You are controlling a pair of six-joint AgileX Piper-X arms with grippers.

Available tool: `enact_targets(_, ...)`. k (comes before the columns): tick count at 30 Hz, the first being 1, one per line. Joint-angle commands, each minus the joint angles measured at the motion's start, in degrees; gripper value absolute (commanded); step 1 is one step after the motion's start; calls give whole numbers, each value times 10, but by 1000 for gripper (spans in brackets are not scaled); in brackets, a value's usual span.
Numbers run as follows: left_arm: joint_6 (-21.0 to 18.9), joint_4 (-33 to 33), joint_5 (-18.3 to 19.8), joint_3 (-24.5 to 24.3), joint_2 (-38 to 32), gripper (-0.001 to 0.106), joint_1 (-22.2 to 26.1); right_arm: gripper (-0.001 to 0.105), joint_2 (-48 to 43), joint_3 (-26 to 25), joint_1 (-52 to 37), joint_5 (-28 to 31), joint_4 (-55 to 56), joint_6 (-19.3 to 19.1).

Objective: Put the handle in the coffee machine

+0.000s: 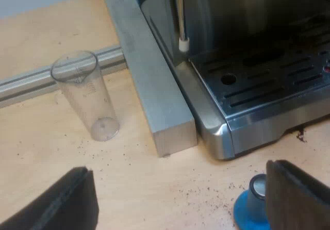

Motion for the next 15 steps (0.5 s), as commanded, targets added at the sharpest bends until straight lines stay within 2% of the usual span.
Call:
enact_targets(1,-7,-12,-5,-4,-77,69,-3,70,-25,-5,-2,-5,-13,-6)
enact_targets(15,-4,-12,-5,-4,-79,69,-4,70,-25,-5,-2,-5,-13,-6)
